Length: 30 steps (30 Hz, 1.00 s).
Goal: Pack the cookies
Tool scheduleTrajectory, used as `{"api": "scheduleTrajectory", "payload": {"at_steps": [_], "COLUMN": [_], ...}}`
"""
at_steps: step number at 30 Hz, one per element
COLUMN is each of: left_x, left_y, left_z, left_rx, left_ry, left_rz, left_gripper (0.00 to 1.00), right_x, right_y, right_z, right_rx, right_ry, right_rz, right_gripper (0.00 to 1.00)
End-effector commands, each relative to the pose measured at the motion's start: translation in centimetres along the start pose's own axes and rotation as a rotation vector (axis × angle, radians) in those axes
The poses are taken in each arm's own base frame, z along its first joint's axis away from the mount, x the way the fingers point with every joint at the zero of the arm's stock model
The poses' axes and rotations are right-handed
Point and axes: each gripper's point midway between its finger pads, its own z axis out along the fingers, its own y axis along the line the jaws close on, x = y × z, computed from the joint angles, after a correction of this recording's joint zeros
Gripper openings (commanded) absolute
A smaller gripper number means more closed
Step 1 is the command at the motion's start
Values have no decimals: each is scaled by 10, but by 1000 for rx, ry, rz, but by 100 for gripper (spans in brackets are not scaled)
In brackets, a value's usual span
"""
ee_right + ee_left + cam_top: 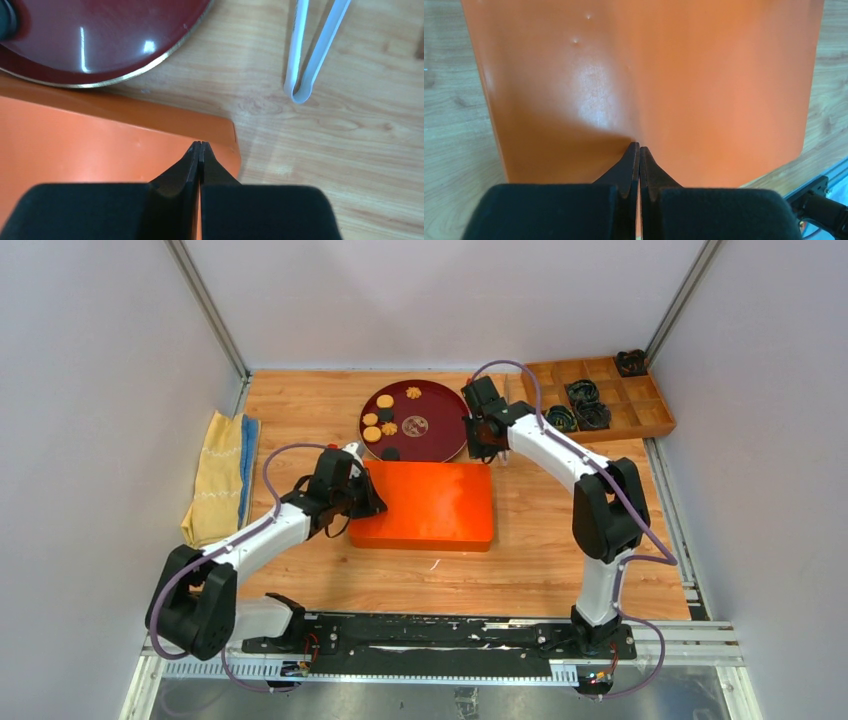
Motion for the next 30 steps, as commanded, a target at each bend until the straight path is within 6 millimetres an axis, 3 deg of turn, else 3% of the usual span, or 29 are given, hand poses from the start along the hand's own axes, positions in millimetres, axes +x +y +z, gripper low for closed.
{"api": "scheduleTrajectory", "payload": {"at_steps": [1, 5, 8, 11, 13, 17, 24, 30], "left_x": [-16, -72, -112, -132, -128, -117, -85, -59], "left_y": [3, -12, -25, -32, -27, -16, 6, 19], "left_z": [-7, 1, 20, 48, 70, 88, 87, 79], "left_rx": [-87, -131, -121, -100, -110, -137, -179, -192], "left_ry": [2, -71, -110, -85, -38, 15, 66, 105], "left_rz": [29, 76, 92, 90, 86, 71, 66, 63], "left_gripper": [0, 0, 0, 0, 0, 0, 0, 0], "right_x": [-35, -47, -49, -47, -45, -35, -6, 32], "right_y": [-5, 3, 6, 4, 0, -12, -18, -15], "right_z": [-7, 5, 17, 27, 32, 35, 37, 37], "right_rx": [31, 12, 5, 8, 14, 27, 19, -15], "right_ry": [-62, -60, -41, -22, -12, 16, 81, 162], "right_rz": [-18, -15, -2, 8, 14, 27, 36, 56], "right_gripper": [0, 0, 0, 0, 0, 0, 0, 0]}}
